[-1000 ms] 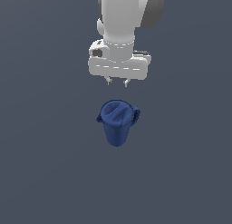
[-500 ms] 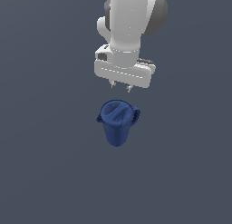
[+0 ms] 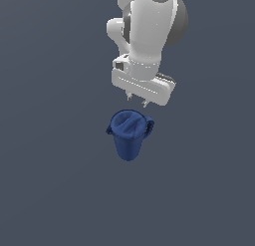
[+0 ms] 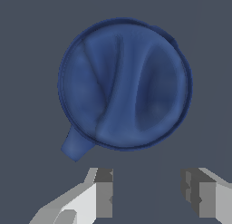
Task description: Pick up the object and move it to a goal position.
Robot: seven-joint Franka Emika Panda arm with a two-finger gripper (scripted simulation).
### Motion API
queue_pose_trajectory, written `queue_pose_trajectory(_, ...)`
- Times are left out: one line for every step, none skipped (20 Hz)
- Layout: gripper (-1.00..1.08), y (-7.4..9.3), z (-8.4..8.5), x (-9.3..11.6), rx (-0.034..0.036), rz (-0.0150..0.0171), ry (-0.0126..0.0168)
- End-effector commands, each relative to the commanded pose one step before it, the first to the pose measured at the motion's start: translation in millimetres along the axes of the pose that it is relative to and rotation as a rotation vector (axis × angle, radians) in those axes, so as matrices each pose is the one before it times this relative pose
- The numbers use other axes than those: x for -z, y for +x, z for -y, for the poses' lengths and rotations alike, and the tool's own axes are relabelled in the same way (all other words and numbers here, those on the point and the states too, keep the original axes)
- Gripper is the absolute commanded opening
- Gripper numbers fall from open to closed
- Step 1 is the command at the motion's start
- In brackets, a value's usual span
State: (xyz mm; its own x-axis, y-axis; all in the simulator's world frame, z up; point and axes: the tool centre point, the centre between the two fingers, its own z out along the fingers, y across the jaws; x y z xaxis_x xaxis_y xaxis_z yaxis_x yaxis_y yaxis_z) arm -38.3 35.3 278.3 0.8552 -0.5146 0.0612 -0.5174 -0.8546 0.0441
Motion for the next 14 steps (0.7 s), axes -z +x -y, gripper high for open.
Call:
queue_pose_trajectory(0.28, -0.35, 4.81, -3.39, -0.05336, -0.00785, -0.00484)
queue_pose_trajectory(0.28, -0.28, 1.89, -1.31, -0.02072, -0.00326, -0.00185)
queue_pose_trajectory(0.28, -0.33, 1.88, -1.29, -0.0207, -0.00337, -0.00178)
queue_pose_trajectory(0.28, -0.38, 1.88, -1.27, -0.02068, -0.00348, -0.00171)
queue_pose_trajectory(0.28, -0.43, 1.87, -1.24, -0.02065, -0.00359, -0.00163)
queue_pose_trajectory(0.28, -0.49, 1.86, -1.22, -0.02062, -0.00369, -0.00155)
queue_pose_trajectory(0.28, -0.54, 1.86, -1.2, -0.02059, -0.0038, -0.00146)
queue_pose_trajectory(0.28, -0.58, 1.84, -1.18, -0.02058, -0.0039, -0.00137)
queue_pose_trajectory(0.28, -0.63, 1.83, -1.15, -0.02055, -0.004, -0.00127)
queue_pose_trajectory(0.28, -0.69, 1.83, -1.13, -0.02051, -0.0041, -0.00117)
queue_pose_trajectory(0.28, -0.73, 1.8, -1.1, -0.0205, -0.0042, -0.00106)
queue_pose_trajectory(0.28, -0.78, 1.79, -1.08, -0.02047, -0.00429, -0.00095)
queue_pose_trajectory(0.28, -0.83, 1.78, -1.05, -0.02044, -0.00438, -0.00083)
queue_pose_trajectory(0.28, -0.88, 1.76, -1.03, -0.02041, -0.00446, -0.00071)
